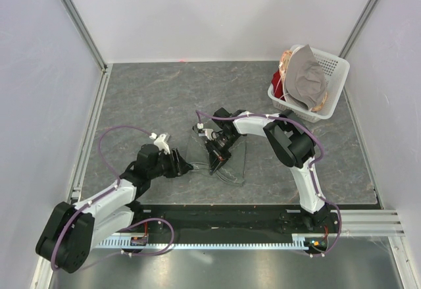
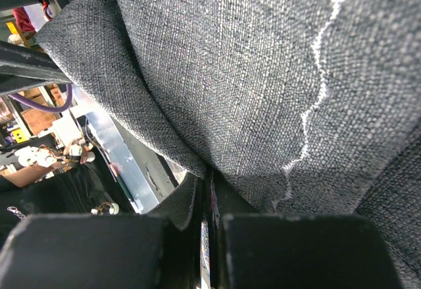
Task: Fold the napkin, place the utensils inside, and roll it up
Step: Roll the napkin with the utensil
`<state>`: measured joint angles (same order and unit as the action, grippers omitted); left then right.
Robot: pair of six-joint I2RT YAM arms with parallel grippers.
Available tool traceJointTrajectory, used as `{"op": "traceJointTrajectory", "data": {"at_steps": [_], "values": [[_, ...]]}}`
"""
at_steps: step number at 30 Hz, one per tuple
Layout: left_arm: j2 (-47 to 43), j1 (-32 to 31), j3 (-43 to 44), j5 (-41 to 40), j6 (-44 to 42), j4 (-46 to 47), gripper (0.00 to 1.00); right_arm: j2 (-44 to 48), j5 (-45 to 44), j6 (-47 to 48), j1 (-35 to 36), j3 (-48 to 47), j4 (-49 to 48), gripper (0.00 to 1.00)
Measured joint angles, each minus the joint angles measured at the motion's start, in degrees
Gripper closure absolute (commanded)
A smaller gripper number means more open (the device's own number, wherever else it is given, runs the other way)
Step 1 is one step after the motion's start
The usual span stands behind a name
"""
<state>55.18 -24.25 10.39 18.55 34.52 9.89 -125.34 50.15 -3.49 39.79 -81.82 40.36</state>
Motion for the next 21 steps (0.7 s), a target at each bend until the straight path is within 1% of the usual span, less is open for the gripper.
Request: {"op": "traceJointTrajectory", "data": {"at_steps": [1, 6, 7, 9, 10, 11, 12, 13, 15, 16, 18, 19, 20, 21], "values": [[0.28, 0.0, 0.09, 0.0, 0.0, 0.07, 0.56, 0.0, 0.0, 0.0, 0.0, 0.0, 0.0, 1.0], [1.66, 0.0, 0.98, 0.0, 0.0, 0.11, 0.72, -0.02, -0.02, -0.04, 0.0, 0.0, 0.02, 1.0], [2.03, 0.0, 1.27, 0.02, 0.0, 0.11, 0.8, -0.02, -0.02, -0.04, 0.0, 0.0, 0.02, 1.0], [2.45, -0.04, 1.75, 0.04, 0.04, -0.09, 0.86, -0.02, -0.02, -0.04, 0.0, 0.0, 0.02, 1.0], [2.67, -0.13, 2.25, 0.04, 0.11, -0.55, 0.95, 0.0, -0.07, -0.09, 0.0, 0.0, 0.02, 1.0], [2.82, -0.24, 2.82, 0.02, 0.13, -1.09, 0.98, 0.0, -0.09, -0.15, 0.0, 0.0, 0.04, 0.98], [2.93, -0.26, 3.34, 0.0, 0.28, -1.73, 0.98, 0.04, -0.2, -0.22, 0.0, 0.0, 0.04, 0.94], [3.1, -0.26, 4.2, -0.11, 0.39, -2.91, 0.98, 0.17, -0.46, -0.26, 0.0, 0.0, 0.04, 0.88], [3.56, -0.28, 6.08, -0.55, 0.5, -5.68, 0.98, 0.94, -1.9, -0.39, 0.07, 0.04, -0.11, 0.78], [3.93, -0.28, 7.19, -0.7, 0.59, -7.3, 0.98, 1.66, -3.08, -0.42, 0.09, 0.13, -0.28, 0.68], [5.03, -0.28, 9.49, -1.25, 0.7, -10.34, 0.98, 3.82, -6.03, -0.48, 0.09, 0.98, -0.96, 0.61], [5.73, -0.26, 10.67, -1.7, 0.83, -11.8, 0.98, 4.98, -7.23, -0.5, 0.09, 1.6, -1.11, 0.56], [6.51, -0.26, 11.78, -2.01, 1.01, -13.18, 0.98, 6.93, -9.14, -0.26, 0.11, 2.67, -1.46, 0.53], [7.26, -0.26, 12.85, -2.14, 1.18, -14.71, 0.98, 8.79, -10.71, -0.09, 0.13, 3.65, -1.86, 0.42]]}}
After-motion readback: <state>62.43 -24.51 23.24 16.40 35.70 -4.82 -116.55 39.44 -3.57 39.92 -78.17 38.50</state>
